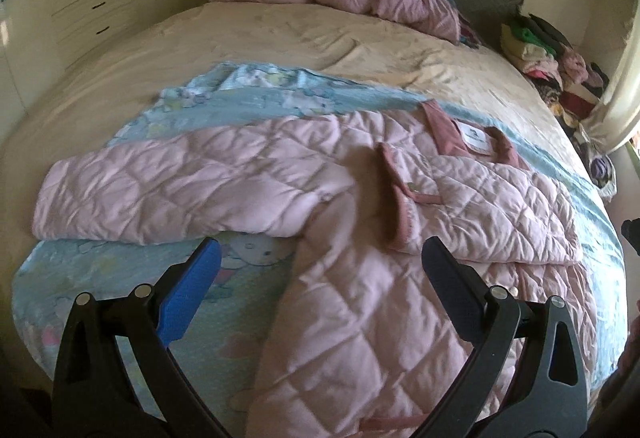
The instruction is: Fold large clothes
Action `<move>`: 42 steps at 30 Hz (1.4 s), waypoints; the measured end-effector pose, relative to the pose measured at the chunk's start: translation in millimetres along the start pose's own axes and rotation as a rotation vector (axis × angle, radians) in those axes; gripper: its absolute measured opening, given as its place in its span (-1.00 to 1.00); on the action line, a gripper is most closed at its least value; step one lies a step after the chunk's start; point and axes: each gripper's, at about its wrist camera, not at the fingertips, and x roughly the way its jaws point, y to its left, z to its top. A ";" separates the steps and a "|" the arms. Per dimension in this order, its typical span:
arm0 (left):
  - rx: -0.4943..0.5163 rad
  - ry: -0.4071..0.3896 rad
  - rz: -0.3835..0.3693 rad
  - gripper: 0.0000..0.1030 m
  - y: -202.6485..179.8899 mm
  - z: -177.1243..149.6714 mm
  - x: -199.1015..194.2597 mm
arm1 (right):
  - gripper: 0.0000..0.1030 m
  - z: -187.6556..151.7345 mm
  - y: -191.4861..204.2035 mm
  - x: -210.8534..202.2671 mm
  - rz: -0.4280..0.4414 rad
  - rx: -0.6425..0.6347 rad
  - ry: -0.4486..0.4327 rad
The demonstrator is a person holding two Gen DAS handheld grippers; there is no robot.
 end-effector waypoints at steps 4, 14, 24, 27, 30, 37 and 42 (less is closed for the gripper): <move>-0.032 -0.003 0.019 0.83 21.5 0.1 -1.5 | 0.92 3.2 23.2 4.1 0.025 -0.033 0.001; -0.127 0.001 0.049 0.83 75.2 -4.4 2.0 | 0.92 9.9 79.0 28.4 0.113 -0.092 0.028; -0.242 0.025 0.074 0.83 129.8 -11.7 17.6 | 0.92 10.2 126.2 62.7 0.174 -0.147 0.077; -0.271 0.028 0.079 0.83 145.8 -13.4 21.4 | 0.92 7.3 137.6 73.7 0.183 -0.163 0.096; -0.303 0.036 0.085 0.83 161.9 -15.5 26.9 | 0.92 3.2 147.9 85.5 0.197 -0.176 0.120; -0.380 0.066 0.089 0.83 195.7 -20.9 47.9 | 0.92 -6.9 173.7 109.6 0.229 -0.206 0.166; -0.486 0.084 0.091 0.83 226.8 -28.4 64.6 | 0.92 -17.7 183.0 121.7 0.243 -0.222 0.202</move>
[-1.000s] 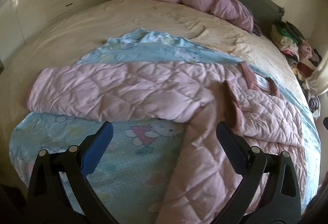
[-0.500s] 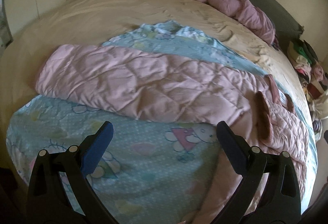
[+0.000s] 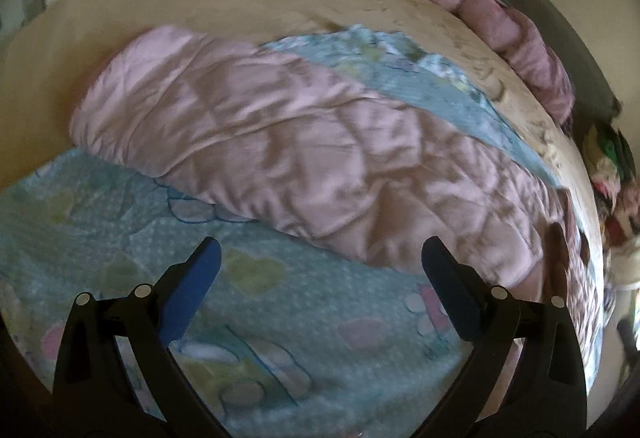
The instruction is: Fold large clothes
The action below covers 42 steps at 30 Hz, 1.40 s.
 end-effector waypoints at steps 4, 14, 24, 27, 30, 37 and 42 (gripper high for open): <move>-0.060 -0.004 0.034 0.83 20.1 7.1 14.2 | 0.92 -3.5 -6.1 3.8 -0.011 0.011 0.013; -0.312 -0.068 -0.059 0.80 62.4 35.0 24.8 | 0.92 -6.9 -33.5 -5.2 -0.053 0.059 0.009; -0.282 -0.225 -0.132 -0.70 50.6 45.3 -43.1 | 0.92 -9.4 -60.1 -31.0 -0.084 0.098 -0.028; -0.240 -0.284 -0.163 -0.71 34.8 47.7 -76.7 | 0.92 -9.7 -64.4 -41.9 -0.078 0.110 -0.046; -0.182 -0.337 -0.175 -0.74 12.8 47.9 -108.9 | 0.92 -10.8 -67.9 -56.3 -0.073 0.114 -0.069; -0.058 -0.421 -0.203 -0.76 -47.9 38.5 -167.1 | 0.92 -20.6 -87.4 -99.2 -0.058 0.153 -0.137; 0.005 -0.445 -0.229 -0.77 -86.5 28.2 -190.6 | 0.92 -32.4 -109.7 -131.8 -0.085 0.200 -0.183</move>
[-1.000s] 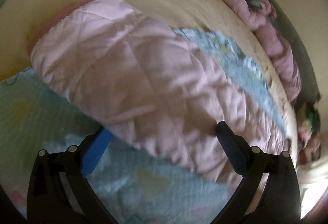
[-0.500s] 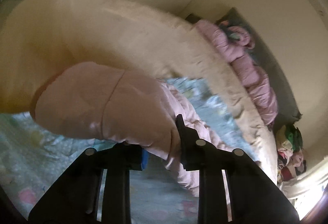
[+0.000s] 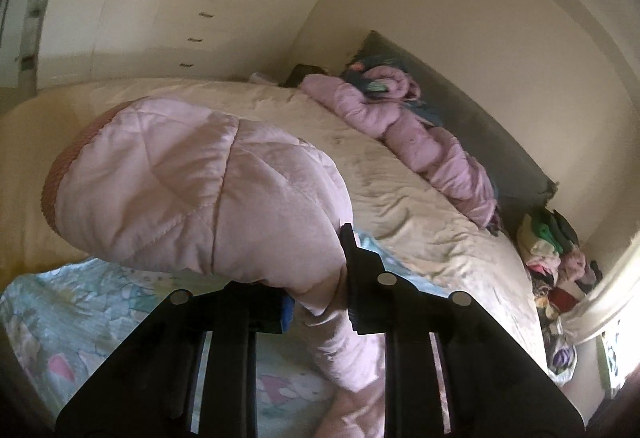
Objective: Fold large clothes
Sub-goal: 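Grasp the other sleeve with the left tool and fold it across the front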
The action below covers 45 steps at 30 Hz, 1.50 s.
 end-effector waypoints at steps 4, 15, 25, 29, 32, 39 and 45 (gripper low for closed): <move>0.029 -0.009 -0.030 -0.77 -29.5 -3.7 -7.5 | 0.92 -2.2 -24.7 -23.8 -0.027 0.040 -0.035; 0.117 -0.013 -0.108 -0.78 -85.1 -32.4 -15.1 | 0.92 -19.3 -87.6 -63.4 -0.070 0.161 -0.076; 0.268 0.031 -0.223 -0.78 -141.8 -83.5 -15.3 | 0.92 -34.5 -119.1 -65.2 -0.073 0.224 -0.065; 0.325 0.072 -0.262 -0.78 -161.3 -105.4 -6.6 | 0.92 -38.7 -131.6 -69.1 -0.087 0.243 -0.070; 0.376 0.126 -0.302 -0.78 -176.8 -125.0 3.5 | 0.92 -40.8 -144.0 -74.7 -0.103 0.267 -0.080; 0.534 0.242 -0.379 -0.78 -211.6 -178.8 24.9 | 0.92 -51.0 -170.8 -86.4 -0.149 0.323 -0.094; 0.705 0.349 -0.412 -0.77 -228.8 -238.3 46.1 | 0.92 -57.6 -190.1 -97.6 -0.190 0.365 -0.109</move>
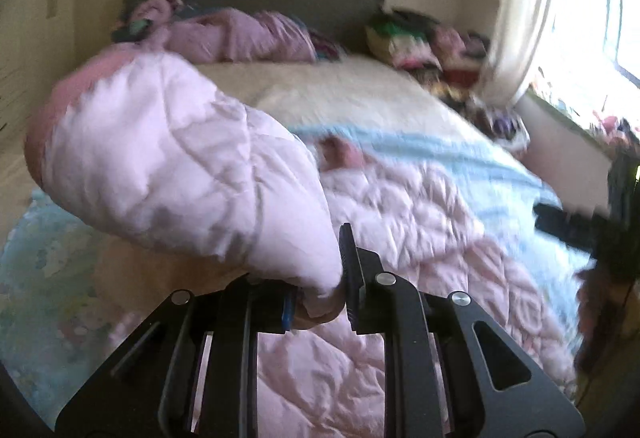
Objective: Fold large clothes
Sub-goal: 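Grasp the other sleeve with the left tool and fold it across the front, then grasp the jacket hem trim with the right tool and lift it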
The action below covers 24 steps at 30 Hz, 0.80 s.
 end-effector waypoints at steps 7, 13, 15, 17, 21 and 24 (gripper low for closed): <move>0.144 0.134 -0.017 -0.70 -28.5 -35.4 41.1 | 0.92 1.9 -17.1 -2.8 -0.043 0.032 -0.008; 0.229 0.184 -0.008 -0.60 -45.4 -53.3 53.6 | 0.92 2.6 -23.3 -2.0 -0.060 0.048 -0.008; 0.236 0.195 -0.009 -0.59 -46.4 -56.2 56.0 | 0.92 2.5 -23.2 -1.9 -0.062 0.047 -0.008; 0.240 0.205 -0.015 -0.54 -46.4 -58.7 56.2 | 0.92 3.0 -22.7 -1.7 -0.061 0.043 -0.007; 0.282 0.214 -0.034 -0.15 -56.0 -64.4 58.2 | 0.92 5.3 -20.7 -2.5 -0.058 0.031 -0.008; 0.285 0.231 -0.063 0.27 -60.7 -66.0 59.5 | 0.92 7.7 -18.6 -3.9 -0.047 0.022 -0.007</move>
